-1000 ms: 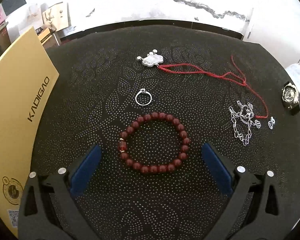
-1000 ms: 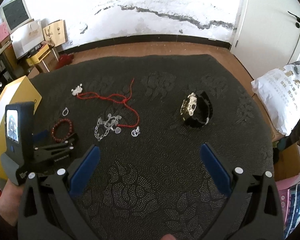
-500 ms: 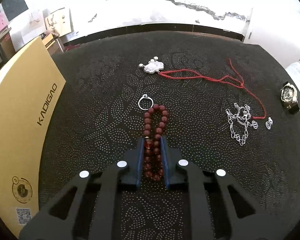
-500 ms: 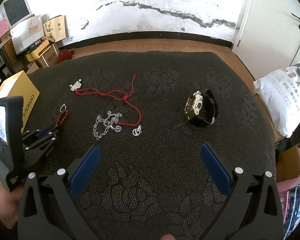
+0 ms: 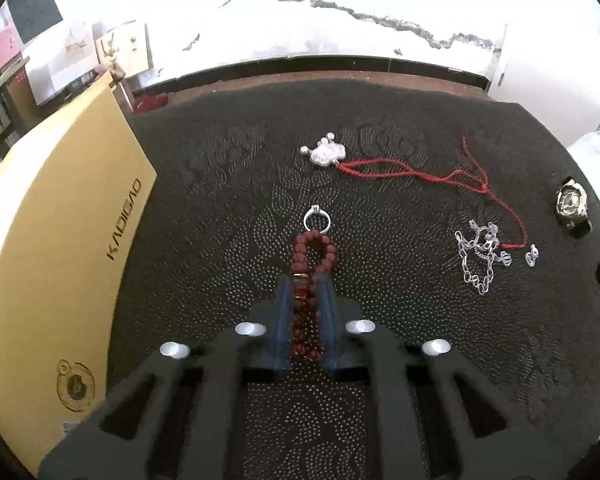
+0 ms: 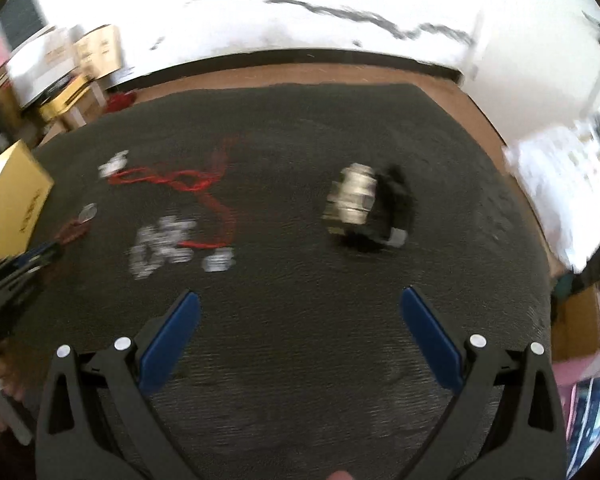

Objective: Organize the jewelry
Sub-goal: 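Grasp the black-strapped watch with the right tool while the left tool lifts the bracelet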

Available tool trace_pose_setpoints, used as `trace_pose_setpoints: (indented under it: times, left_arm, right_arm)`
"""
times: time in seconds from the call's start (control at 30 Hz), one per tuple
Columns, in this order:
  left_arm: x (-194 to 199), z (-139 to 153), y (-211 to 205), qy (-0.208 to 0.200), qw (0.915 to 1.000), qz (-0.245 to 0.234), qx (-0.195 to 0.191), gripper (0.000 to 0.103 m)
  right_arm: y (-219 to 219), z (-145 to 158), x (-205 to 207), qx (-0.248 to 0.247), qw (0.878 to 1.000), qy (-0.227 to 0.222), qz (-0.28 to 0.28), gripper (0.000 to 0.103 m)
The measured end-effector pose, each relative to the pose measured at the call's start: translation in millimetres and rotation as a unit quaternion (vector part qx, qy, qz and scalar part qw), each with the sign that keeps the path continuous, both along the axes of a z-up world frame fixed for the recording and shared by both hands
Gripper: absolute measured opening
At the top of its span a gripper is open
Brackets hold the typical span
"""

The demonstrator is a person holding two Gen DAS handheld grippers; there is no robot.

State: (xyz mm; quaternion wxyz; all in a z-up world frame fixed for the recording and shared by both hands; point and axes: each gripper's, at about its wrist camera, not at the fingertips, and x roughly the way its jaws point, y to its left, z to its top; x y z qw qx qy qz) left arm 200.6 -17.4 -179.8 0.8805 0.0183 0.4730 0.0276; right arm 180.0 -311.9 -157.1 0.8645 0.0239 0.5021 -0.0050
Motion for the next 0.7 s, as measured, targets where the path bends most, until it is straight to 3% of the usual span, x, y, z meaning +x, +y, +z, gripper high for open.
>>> trace_pose_setpoints:
  times: [0.13, 0.4, 0.6, 0.63, 0.67, 0.7]
  left_arm:
    - [2, -1, 1, 0.008, 0.9998, -0.008, -0.015, 0.008]
    - [7, 4, 7, 0.007, 0.9996, -0.015, -0.024, 0.008]
    - [-4, 12, 27, -0.001, 0.9993, -0.010, -0.037, 0.008]
    - [-5, 12, 28, 0.000, 0.9992, -0.009, -0.038, 0.008]
    - [-5, 11, 31, 0.003, 0.9992, -0.008, -0.040, 0.008]
    - [-5, 10, 33, 0.007, 0.9989, -0.006, -0.046, 0.008]
  right_arm:
    - [-27, -22, 16, 0.003, 0.999, 0.025, -0.034, 0.097]
    - [-14, -45, 51, 0.018, 0.999, 0.036, -0.037, 0.097]
    - [-11, -51, 74, -0.010, 0.998, 0.027, -0.055, 0.095]
    - [-10, -48, 75, -0.011, 0.998, 0.018, -0.057, 0.085]
    - [-11, -45, 75, -0.013, 0.998, 0.015, -0.060, 0.068]
    - [-13, -43, 77, -0.007, 0.998, 0.015, -0.060, 0.060]
